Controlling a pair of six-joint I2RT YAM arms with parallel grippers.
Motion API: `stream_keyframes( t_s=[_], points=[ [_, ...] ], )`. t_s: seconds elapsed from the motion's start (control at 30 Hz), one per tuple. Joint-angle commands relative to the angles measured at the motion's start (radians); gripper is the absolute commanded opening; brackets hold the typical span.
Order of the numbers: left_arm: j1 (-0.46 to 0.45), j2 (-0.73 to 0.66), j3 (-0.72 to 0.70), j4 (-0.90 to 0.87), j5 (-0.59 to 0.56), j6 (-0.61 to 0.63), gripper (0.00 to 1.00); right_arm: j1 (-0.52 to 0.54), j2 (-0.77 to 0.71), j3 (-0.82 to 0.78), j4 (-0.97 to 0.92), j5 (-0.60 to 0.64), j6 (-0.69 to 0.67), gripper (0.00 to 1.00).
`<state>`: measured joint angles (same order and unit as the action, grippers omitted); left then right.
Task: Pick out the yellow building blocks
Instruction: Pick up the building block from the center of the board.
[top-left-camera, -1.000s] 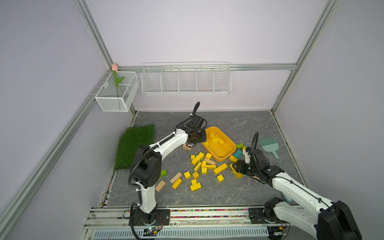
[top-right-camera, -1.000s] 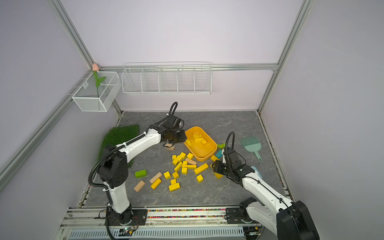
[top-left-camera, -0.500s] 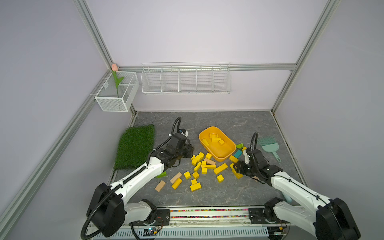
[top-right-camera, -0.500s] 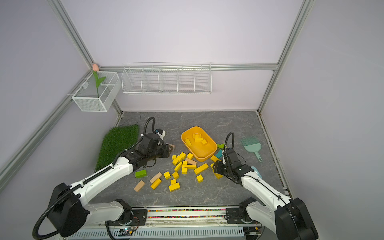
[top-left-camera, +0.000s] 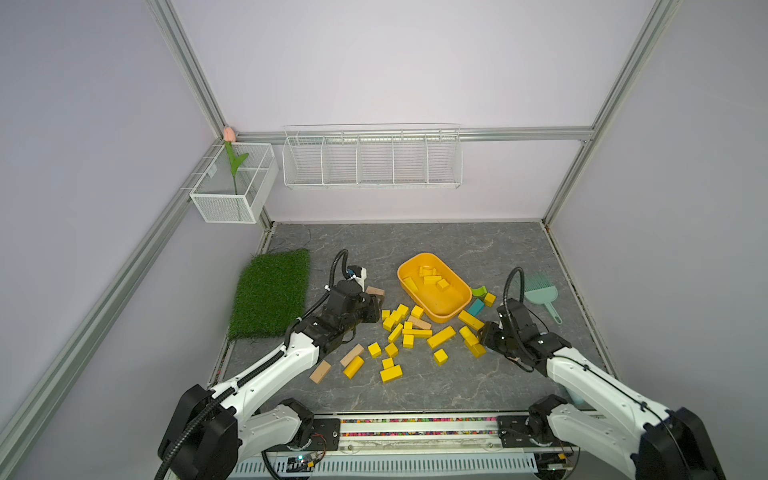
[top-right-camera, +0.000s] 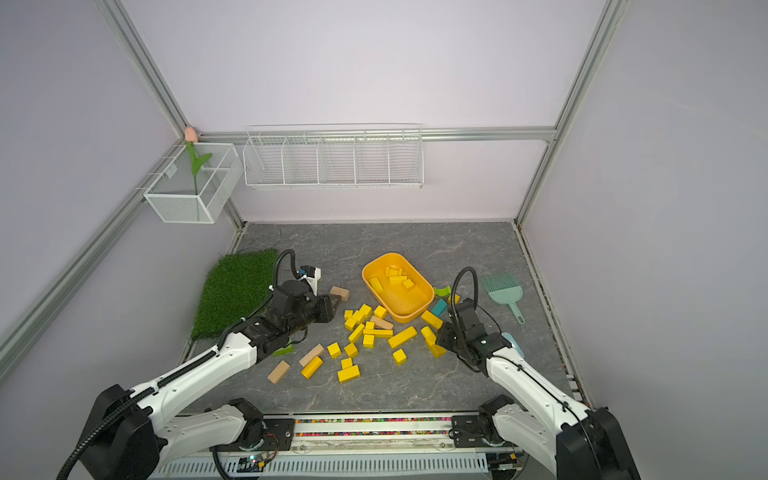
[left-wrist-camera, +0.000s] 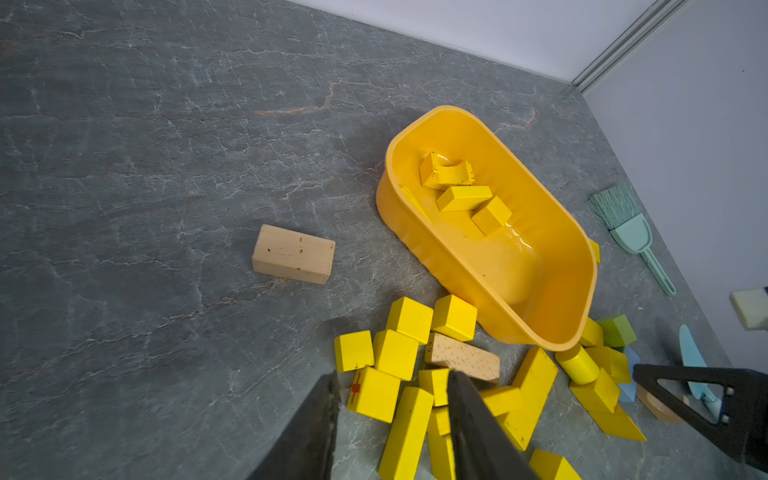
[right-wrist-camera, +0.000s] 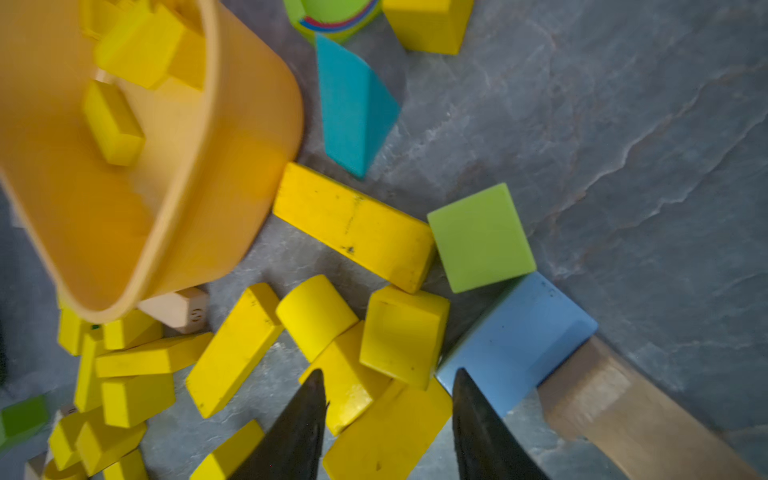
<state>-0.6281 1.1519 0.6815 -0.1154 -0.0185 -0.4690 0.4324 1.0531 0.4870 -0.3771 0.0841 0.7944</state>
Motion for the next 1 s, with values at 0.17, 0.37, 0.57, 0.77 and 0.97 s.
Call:
stream_keyframes(
  t_s=[0.17, 0.37, 0.57, 0.77, 0.97],
  points=[
    [0.02, 0.008, -0.004, 0.024, -0.007, -0.026, 0.45, -0.003, 0.123, 0.078, -0.032, 0.015, 0.019, 0.49],
    [0.024, 0.012, -0.005, 0.027, 0.0, -0.029, 0.46, -0.004, 0.138, 0.081, -0.029, 0.009, 0.016, 0.47],
    [0.029, 0.019, -0.002, 0.025, 0.004, -0.033, 0.46, -0.003, 0.173, 0.099, -0.033, 0.0, 0.01, 0.39],
    [0.033, 0.02, -0.001, 0.023, 0.005, -0.036, 0.46, -0.003, 0.193, 0.108, -0.038, -0.003, 0.008, 0.33],
    [0.034, 0.022, -0.001, 0.023, 0.006, -0.037, 0.46, -0.004, 0.162, 0.093, -0.032, 0.002, 0.009, 0.26]
  ],
)
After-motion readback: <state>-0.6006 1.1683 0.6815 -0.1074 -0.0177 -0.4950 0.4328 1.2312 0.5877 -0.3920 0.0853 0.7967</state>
